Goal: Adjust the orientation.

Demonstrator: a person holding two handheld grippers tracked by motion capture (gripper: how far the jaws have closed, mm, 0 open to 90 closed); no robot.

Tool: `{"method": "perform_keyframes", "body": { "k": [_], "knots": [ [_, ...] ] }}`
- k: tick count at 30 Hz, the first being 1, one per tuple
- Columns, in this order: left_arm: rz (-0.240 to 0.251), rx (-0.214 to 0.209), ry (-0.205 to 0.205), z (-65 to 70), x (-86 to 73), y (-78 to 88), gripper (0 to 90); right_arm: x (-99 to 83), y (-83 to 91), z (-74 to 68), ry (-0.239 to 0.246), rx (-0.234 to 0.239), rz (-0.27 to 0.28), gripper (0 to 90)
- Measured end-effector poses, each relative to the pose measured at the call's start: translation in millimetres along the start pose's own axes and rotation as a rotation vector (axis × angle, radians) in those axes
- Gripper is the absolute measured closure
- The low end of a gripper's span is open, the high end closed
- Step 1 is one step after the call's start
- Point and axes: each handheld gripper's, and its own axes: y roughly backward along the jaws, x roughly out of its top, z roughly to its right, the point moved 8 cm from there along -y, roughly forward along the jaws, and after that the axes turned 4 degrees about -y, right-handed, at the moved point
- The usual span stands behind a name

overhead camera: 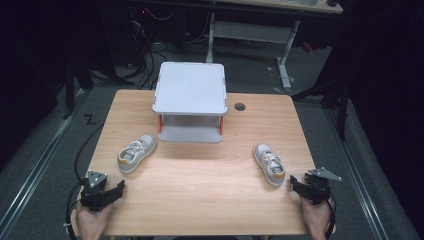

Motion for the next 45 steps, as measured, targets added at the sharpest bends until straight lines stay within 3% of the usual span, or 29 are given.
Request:
{"method": "perform_keyframes", "body": {
  "k": [12, 19, 24, 29, 37, 45],
  "knots": [
    [-0.01, 0.01, -0.023, -2.8, 2.6, 9.3, 37.4, -0.1, 0.0, -0.3, -0.002, 0.001, -0.001, 38.9],
    [0.045, -0.001, -0.06, -0.1, 17.4, 26.6, 39.1, 0.0, 0.0, -0.2, 0.002, 0.001, 0.0, 39.0],
    [0.076, -0.044, -0.053, 2.6, 32.0, 38.0, 40.0, -0.1, 0.1, -0.3, 0.002, 0.0, 0.0, 39.0],
    [0.088, -0.083, -0.084, 12.1, 51.8, 45.6, 40.8, -0.1, 0.1, -0.4, 0.002, 0.001, 0.0, 39.0],
    [0.063, -0.124, -0.149, 26.4, 83.0, 35.8, 42.4, -0.3, 0.3, -0.8, 0.0, 0.002, 0.0, 39.0],
    [0.004, -0.132, -0.2, 36.9, 99.8, 18.8, 43.2, -0.5, 0.4, -1.3, 0.0, 0.003, -0.001, 38.8]
  ]
}}
